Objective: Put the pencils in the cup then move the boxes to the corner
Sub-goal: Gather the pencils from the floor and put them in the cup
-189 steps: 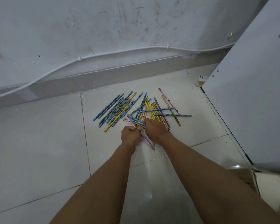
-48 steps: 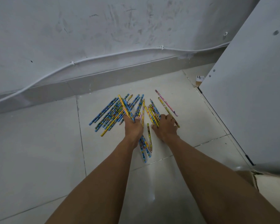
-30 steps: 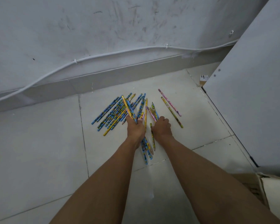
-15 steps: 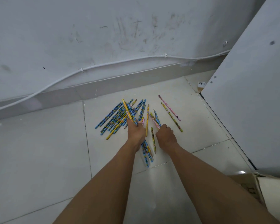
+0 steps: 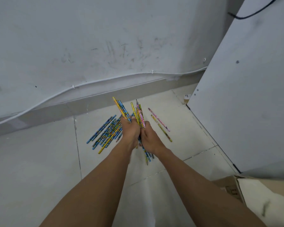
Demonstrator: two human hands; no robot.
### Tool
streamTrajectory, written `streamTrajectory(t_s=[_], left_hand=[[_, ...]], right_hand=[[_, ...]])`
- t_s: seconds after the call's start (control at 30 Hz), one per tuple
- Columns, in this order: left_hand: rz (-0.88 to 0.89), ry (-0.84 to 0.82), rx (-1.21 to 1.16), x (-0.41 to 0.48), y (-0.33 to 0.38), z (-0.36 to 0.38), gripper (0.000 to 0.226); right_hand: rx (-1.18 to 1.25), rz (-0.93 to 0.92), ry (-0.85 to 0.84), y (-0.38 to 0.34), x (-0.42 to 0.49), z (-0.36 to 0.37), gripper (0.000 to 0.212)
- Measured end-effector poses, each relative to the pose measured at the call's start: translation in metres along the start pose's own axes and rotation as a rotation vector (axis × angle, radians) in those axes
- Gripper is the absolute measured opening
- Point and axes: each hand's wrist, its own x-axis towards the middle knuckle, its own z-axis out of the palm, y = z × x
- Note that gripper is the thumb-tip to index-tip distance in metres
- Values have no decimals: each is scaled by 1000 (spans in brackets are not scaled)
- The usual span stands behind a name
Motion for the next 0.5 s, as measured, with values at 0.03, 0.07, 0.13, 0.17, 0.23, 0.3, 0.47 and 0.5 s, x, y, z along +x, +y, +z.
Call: streamTrajectory(t_s=[0.03, 0.07, 0.13, 0.17, 0.23, 0.3, 0.47, 0.5], left_hand=[[0, -1, -7, -1, 3, 1, 21], [-2, -1, -11, -1, 5, 1, 20], [-4, -23, -34, -7, 16, 4, 18], [-2, -33, -48, -10, 24, 5, 18], [-13, -54, -75, -16, 41, 10, 22], [-15, -74, -103, -27, 65, 17, 24], [-32, -119, -155, -66, 132, 34, 25], [-47, -132, -159, -75, 153, 39, 31]], right_hand=[[3, -2, 7, -4, -2, -2, 18], [3, -20, 17, -7, -3, -3, 17], [-1, -61, 48, -18, -8, -7, 14], [-4, -77, 56, -24, -10, -11, 12], [-21, -103, 83, -33, -11, -16, 8], [-32, -117, 119, -53, -15, -27, 6], [-43, -143, 194, -118, -40, -67, 4], [-41, -134, 201, -138, -46, -79, 9]])
